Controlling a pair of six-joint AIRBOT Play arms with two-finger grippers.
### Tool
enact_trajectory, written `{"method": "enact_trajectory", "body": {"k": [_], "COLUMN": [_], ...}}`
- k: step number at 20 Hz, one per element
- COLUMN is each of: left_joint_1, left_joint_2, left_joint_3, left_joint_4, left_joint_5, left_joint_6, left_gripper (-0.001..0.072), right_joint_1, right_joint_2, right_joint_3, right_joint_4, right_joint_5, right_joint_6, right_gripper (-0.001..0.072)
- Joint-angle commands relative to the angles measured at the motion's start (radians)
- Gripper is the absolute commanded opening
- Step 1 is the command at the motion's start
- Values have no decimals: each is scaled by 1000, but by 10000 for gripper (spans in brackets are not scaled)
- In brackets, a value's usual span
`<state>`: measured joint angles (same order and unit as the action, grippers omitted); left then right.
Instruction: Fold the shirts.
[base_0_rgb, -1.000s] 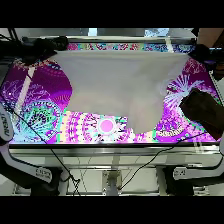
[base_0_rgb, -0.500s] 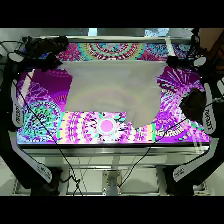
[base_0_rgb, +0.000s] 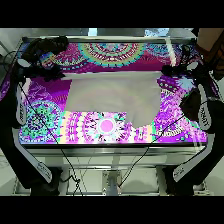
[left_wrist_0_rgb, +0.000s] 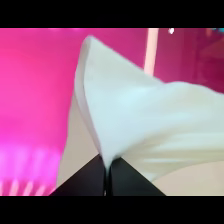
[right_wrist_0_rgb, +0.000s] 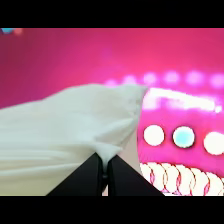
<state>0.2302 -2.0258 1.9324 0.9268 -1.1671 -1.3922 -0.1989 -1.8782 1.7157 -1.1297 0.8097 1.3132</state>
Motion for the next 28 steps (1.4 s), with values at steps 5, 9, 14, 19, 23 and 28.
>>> {"method": "enact_trajectory", "body": {"k": [5, 9, 14, 19, 23, 28], "left_joint_1": [0, 0, 0, 0, 0, 0], "left_joint_2": [-28, -63, -63, -63, -54, 155], "left_joint_3": [0, 0, 0, 7, 92, 171], "left_joint_4": [86, 83, 72, 30, -77, -279], "left_joint_5": [-173, -214, -216, -274, -350, -210], "left_joint_6": [-79, -109, -109, -138, -83, 103], "left_gripper": [10, 13, 63, 294, 228, 105], "right_joint_1": [1, 2, 2, 1, 1, 1], "right_joint_2": [-49, -61, -60, -57, -5, 187], "right_joint_3": [0, 0, 0, 6, 58, 141], "right_joint_4": [-85, -82, -78, -78, -77, -78], "right_joint_5": [181, 196, 207, 268, 306, 349], "right_joint_6": [54, 60, 60, 50, 9, -105], "right_gripper": [21, 25, 323, 348, 348, 347]}}
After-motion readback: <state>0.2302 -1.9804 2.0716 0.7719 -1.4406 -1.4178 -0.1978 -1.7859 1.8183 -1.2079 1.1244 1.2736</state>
